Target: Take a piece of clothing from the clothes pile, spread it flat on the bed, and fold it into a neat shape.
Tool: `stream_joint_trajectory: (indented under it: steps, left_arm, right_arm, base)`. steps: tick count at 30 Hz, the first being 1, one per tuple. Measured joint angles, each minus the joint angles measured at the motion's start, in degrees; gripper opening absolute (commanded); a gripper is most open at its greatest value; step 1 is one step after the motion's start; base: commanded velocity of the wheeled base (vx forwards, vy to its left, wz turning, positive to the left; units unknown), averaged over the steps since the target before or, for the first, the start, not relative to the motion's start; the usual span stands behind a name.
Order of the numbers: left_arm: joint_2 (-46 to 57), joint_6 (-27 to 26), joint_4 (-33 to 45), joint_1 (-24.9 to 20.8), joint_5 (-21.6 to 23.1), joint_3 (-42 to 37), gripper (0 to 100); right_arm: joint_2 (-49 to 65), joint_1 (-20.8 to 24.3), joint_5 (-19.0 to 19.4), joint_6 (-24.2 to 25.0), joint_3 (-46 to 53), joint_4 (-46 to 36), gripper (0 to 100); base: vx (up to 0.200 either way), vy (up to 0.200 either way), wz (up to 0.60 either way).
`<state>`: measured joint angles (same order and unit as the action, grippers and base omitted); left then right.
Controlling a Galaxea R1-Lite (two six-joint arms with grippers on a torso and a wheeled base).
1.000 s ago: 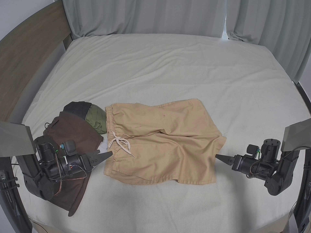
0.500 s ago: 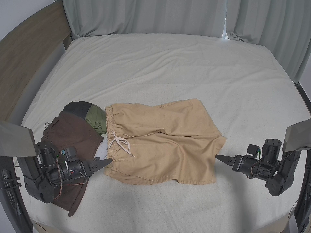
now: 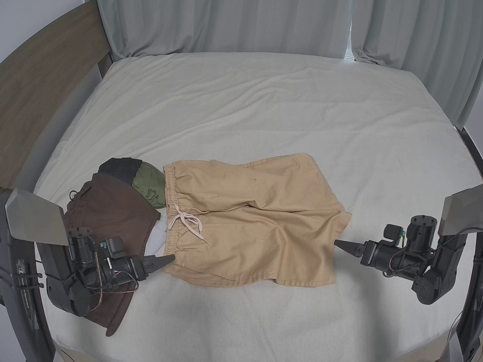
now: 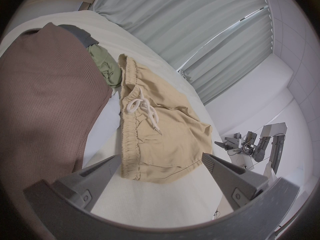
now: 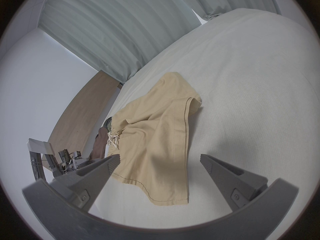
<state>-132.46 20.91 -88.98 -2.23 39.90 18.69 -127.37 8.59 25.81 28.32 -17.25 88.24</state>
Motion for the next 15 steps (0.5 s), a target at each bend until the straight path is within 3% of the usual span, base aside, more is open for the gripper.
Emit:
stream_joint_trajectory:
  steps: [15]
  left_arm:
    - [-6.3,0.5,0.0,0.2,-3.0,4.2,100]
  right_arm:
    - [-0.8,-0.2,0.1,0.0,-0.3,0.0,100]
  base:
    - [0.000,0.000,0.00]
